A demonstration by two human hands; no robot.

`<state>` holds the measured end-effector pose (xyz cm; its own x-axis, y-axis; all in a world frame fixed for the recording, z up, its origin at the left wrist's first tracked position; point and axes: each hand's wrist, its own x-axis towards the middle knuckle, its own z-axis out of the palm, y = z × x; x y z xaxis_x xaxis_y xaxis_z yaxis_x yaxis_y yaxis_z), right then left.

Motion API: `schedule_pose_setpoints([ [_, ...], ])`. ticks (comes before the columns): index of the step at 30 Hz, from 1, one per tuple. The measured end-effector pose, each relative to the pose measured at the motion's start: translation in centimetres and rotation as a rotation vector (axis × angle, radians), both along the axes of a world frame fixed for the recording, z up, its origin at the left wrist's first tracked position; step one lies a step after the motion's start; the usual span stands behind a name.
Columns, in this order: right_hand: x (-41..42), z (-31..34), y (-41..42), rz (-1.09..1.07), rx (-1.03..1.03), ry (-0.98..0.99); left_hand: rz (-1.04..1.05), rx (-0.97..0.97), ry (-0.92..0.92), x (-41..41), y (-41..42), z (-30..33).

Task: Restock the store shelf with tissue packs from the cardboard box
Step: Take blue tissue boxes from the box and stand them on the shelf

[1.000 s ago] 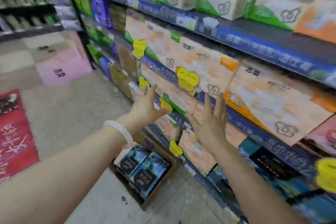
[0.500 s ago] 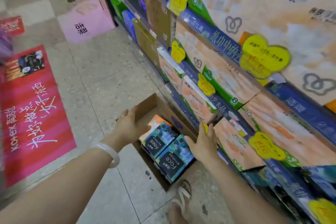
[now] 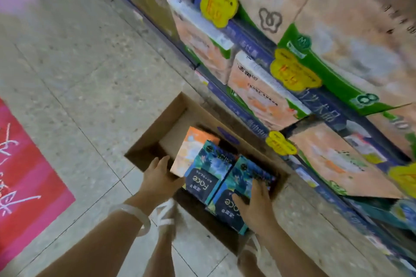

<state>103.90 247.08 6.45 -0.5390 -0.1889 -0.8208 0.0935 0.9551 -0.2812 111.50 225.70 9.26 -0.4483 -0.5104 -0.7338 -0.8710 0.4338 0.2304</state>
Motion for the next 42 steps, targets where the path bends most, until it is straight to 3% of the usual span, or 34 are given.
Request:
schedule_pose_setpoints([
  [9, 3.7, -15.6, -10.0, -0.540, -0.042, -0.168, -0.114, 0.219, -0.129, -0.1, -5.5, -16.9],
  [13, 4.2, -20.9, -11.1, -0.784, 0.007, -0.060, -0.171, 0.301, -0.077, -0.3, -5.0, -24.8],
  [18, 4.8, -24.0, -10.7, -0.927, 0.150, 0.056, 0.002, 0.488, -0.063, -2.5, -2.9, -30.0],
  [24, 5.8, -24.9, -11.6, -0.886, 0.164, 0.162, 0.210, 0.698, 0.047, -2.6, -1.9, -32.7],
  [33, 4.9, -25.7, -13.5, -0.924, -0.067, 0.146, 0.399, 0.690, 0.071, -2.8, -5.2, -32.6],
  [38, 4.2, -27.7, -13.3, -1.177, -0.290, -0.076, 0.301, 0.712, 0.068, -3.1, -8.6, -33.3],
  [42, 4.1, -28.6, -13.8, -1.258, -0.431, -0.311, 0.336, 0.775, 0.059, -2.5, -7.7, -33.8],
])
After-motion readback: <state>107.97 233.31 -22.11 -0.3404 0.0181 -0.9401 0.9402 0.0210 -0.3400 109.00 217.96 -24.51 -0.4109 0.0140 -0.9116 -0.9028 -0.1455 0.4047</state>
